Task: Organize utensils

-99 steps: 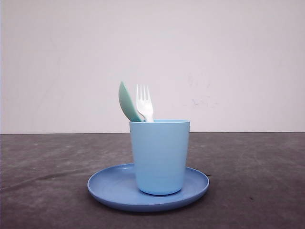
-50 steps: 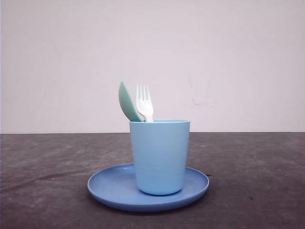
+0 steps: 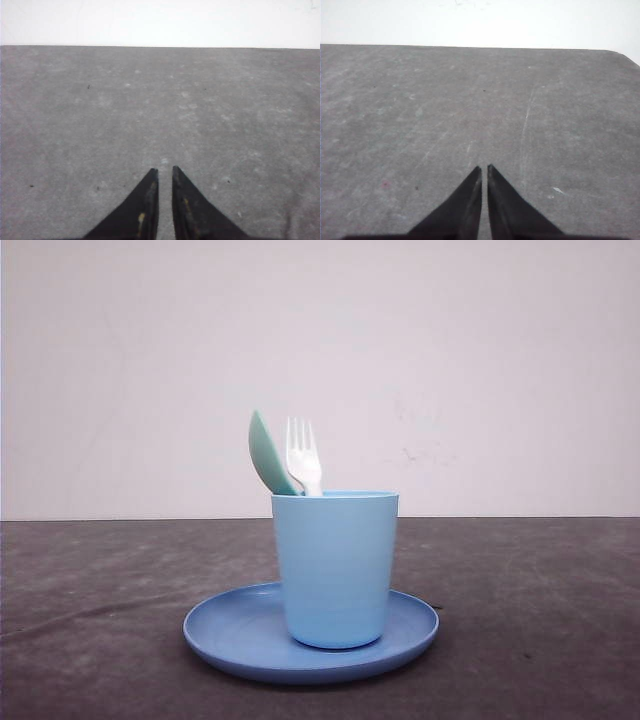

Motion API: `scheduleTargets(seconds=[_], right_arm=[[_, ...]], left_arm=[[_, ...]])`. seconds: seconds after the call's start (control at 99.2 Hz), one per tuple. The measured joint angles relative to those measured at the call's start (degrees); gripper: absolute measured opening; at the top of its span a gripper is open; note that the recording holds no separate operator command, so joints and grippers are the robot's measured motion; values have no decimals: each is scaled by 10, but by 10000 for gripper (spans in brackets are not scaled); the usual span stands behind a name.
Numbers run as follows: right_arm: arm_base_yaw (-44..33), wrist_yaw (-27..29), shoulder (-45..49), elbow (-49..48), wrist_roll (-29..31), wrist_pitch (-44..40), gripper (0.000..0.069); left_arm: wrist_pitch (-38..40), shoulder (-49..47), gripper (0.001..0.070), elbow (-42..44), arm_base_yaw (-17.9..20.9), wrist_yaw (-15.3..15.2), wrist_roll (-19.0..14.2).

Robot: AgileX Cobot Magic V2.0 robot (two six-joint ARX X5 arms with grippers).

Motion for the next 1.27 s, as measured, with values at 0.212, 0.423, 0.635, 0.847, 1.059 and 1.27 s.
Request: scheduleTargets(seconds=[0.212, 0.423, 0.635, 0.847, 1.059, 1.27], right_arm=[[0, 0, 0, 0, 0, 0, 21], [0, 0, 0, 0, 0, 0, 21], [0, 0, 0, 0, 0, 0, 21], [0, 0, 0, 0, 0, 0, 21], [0, 0, 0, 0, 0, 0, 21], [0, 0, 0, 0, 0, 0, 21]], left_arm=[[0, 0, 25, 0, 1, 0, 0], [0, 0, 25, 0, 42, 1, 0], [0, 0, 25, 0, 51, 1, 0], [0, 0, 25, 0, 51, 1, 0], [0, 0, 25, 0, 51, 1, 0], [0, 0, 25, 0, 51, 1, 0]])
